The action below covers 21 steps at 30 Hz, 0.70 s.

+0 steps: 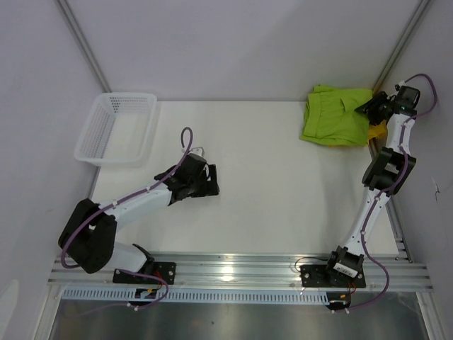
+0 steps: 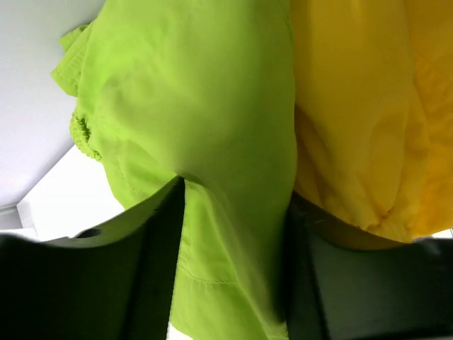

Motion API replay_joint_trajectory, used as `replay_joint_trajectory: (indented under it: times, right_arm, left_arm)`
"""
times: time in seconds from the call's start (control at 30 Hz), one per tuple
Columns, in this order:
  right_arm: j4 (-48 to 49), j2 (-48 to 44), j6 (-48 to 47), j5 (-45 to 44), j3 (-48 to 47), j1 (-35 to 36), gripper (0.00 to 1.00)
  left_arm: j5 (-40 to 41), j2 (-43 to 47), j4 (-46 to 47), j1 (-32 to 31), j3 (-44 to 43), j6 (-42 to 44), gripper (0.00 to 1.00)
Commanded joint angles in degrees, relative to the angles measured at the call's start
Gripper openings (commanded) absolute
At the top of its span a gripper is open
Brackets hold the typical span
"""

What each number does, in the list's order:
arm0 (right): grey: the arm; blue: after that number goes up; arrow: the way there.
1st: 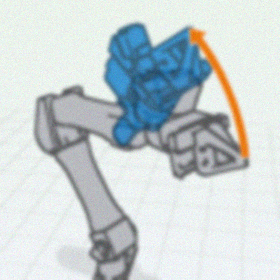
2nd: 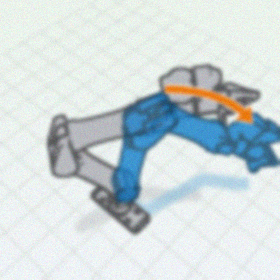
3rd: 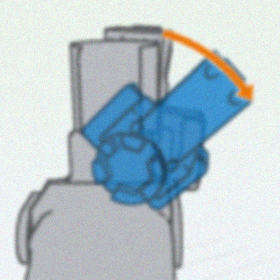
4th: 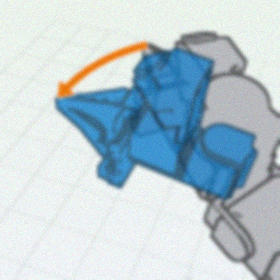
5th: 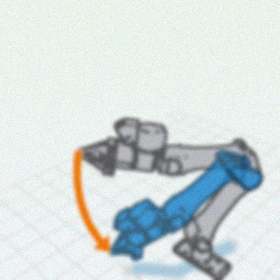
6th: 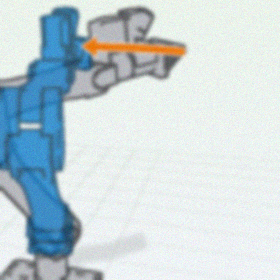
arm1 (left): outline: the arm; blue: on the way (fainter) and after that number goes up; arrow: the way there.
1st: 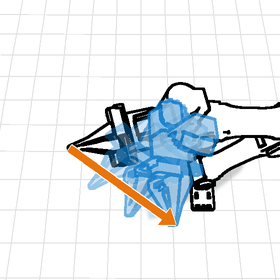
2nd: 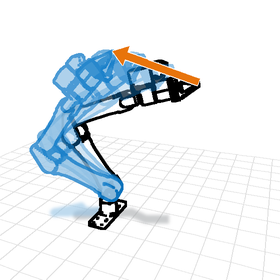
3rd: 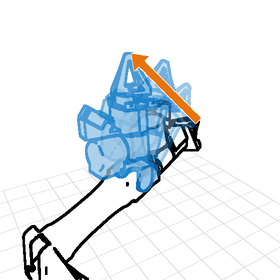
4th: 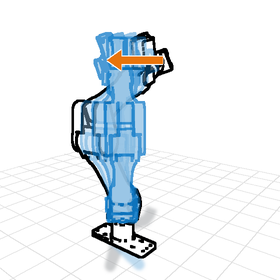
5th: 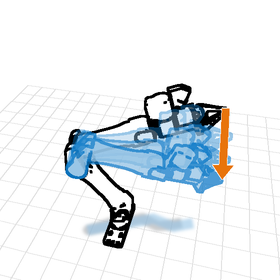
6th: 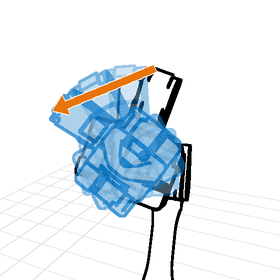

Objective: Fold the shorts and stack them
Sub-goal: Neatly place the folded shorts to the corner

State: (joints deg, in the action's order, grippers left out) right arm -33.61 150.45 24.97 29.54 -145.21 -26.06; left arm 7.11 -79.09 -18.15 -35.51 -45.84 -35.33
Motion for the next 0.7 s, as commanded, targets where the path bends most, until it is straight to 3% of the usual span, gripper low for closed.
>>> replay_joint_trajectory:
  times: [0.0,0.17,0.3,0.4,0.57,0.6,0.67]
  right_arm:
    - [5.64,-1.74,-0.11,-3.54,-3.16,-5.49,0.55]
    - [6.45,-2.97,3.07,0.87,-2.89,-6.10,0.61]
    - [4.08,-7.53,0.52,0.26,2.28,-6.10,0.76]
    - [2.59,-9.91,-1.85,-1.49,5.10,-6.19,0.77]
    - [-0.75,-10.79,-4.58,-5.36,4.84,-6.46,0.61]
    - [-0.67,-10.88,-4.67,-5.80,4.93,-6.37,0.51]
    - [0.46,-10.80,-4.41,-5.72,5.02,-6.28,0.40]
  left_arm:
    - [-0.96,-1.59,-0.57,-0.44,-2.06,1.41,0.86]
    - [-1.05,-1.86,-0.04,-0.44,-1.44,0.88,0.86]
    - [-0.61,-1.68,-0.22,-0.44,-1.18,0.79,0.87]
    - [-0.52,-1.51,-0.39,-0.44,-1.53,1.05,0.86]
    - [-0.70,-1.33,0.05,-0.44,-0.91,1.14,0.86]
    - [-0.79,-1.42,0.31,-0.44,-0.74,1.14,0.86]
    - [-0.96,-1.68,0.57,-0.44,-0.65,1.23,0.86]
